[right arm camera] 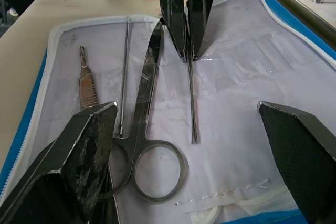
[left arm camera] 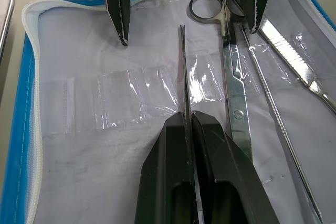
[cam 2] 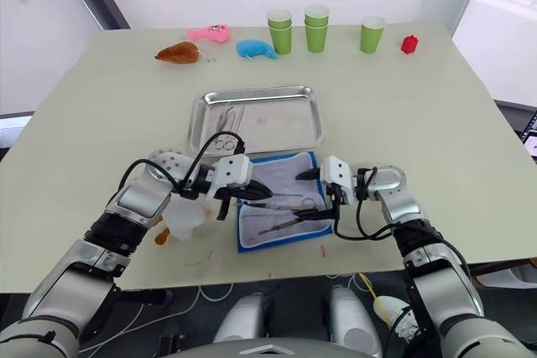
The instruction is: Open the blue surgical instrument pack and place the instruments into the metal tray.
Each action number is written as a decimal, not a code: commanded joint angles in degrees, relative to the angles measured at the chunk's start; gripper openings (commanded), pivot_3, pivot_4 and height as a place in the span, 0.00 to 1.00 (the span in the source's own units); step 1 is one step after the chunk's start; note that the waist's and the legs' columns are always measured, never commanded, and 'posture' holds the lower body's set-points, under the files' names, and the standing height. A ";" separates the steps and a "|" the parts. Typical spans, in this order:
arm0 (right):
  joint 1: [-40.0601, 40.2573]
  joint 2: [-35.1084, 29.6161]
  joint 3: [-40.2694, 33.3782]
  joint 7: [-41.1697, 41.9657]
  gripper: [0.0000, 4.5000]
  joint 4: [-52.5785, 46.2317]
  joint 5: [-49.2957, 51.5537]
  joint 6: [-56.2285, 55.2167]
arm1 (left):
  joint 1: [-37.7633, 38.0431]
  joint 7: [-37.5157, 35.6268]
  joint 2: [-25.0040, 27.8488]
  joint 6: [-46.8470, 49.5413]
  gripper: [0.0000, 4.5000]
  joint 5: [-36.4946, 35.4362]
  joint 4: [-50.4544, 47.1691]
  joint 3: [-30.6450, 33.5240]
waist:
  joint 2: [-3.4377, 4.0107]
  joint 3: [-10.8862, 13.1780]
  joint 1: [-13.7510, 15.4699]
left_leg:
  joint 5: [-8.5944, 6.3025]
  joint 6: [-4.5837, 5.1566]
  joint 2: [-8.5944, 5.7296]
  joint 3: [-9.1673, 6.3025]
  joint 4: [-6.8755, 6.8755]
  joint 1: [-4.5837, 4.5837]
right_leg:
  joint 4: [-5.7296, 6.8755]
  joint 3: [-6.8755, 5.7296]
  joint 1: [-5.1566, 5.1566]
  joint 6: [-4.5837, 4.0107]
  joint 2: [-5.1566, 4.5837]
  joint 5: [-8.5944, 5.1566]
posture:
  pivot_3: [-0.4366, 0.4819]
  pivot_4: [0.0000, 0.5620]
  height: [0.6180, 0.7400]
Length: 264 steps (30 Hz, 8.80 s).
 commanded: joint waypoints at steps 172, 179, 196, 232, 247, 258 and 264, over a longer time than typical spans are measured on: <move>6.16 -6.28 0.43 -7.50 1.00 -12.31 1.93 9.30 | 20.58 7.35 4.38 26.88 0.50 -34.36 -36.16 32.37 | 0.05 0.74 0.34 | 0.14 -0.72 -0.04 -0.57 0.76 -1.89 | 0.00 -0.39 -1.28 -0.13 -0.07 0.29 | 0.48 0.27 1.00; 6.64 -6.64 0.74 -7.19 1.00 -12.45 2.04 9.47 | 25.54 -0.35 11.42 24.80 0.55 -35.98 -38.92 32.24 | 0.12 0.81 0.50 | 0.13 -0.68 -0.03 -0.55 0.81 -1.89 | 0.05 -0.41 -1.31 -0.12 -0.03 0.28 | 0.48 0.27 1.00; 6.43 -7.31 -3.47 -7.23 1.00 -17.33 6.27 6.95 | 30.29 0.36 8.91 14.72 0.99 -30.11 -36.89 29.98 | 0.14 0.88 0.48 | 0.08 -0.59 -0.03 -0.45 0.88 -1.93 | 0.08 -0.33 -1.35 -0.14 -0.02 0.30 | 0.48 0.27 1.00; 26.67 -27.57 -25.59 -7.04 1.00 -59.75 36.26 30.38 | 22.87 -0.45 -3.08 -2.14 0.99 -16.95 -14.19 14.94 | 0.28 1.06 0.62 | 0.04 -0.50 -0.04 -0.37 1.59 -2.12 | 0.86 -0.23 -1.60 -0.10 0.06 0.28 | 0.48 0.27 1.00; 28.57 -31.20 -30.63 -8.86 1.00 -64.58 42.51 34.66 | 17.25 -4.14 -3.63 -9.62 0.99 -11.27 -0.05 11.73 | 0.30 1.04 0.65 | 0.04 -0.50 -0.03 -0.36 1.83 -2.10 | 1.05 -0.22 -1.58 0.02 0.11 0.27 | 0.48 0.27 1.00; 30.69 -33.53 -33.42 -8.46 1.00 -65.68 44.56 35.57 | 17.43 -4.55 -5.38 -12.22 0.99 -7.31 7.89 8.15 | 0.83 0.65 0.69 | 0.04 -0.49 -0.04 -0.35 1.83 -1.90 | 1.00 -0.21 -1.33 0.06 0.10 0.24 | 0.48 0.27 1.00; 30.64 -34.01 -33.01 -8.12 1.00 -65.40 43.87 34.99 | 15.81 -4.41 -8.26 -14.31 0.99 -5.34 14.42 6.81 | 1.56 -0.02 0.92 | 0.00 -0.43 -0.08 -0.34 1.83 -1.78 | 0.92 -0.19 -1.00 0.12 0.09 0.20 | 0.48 0.27 1.00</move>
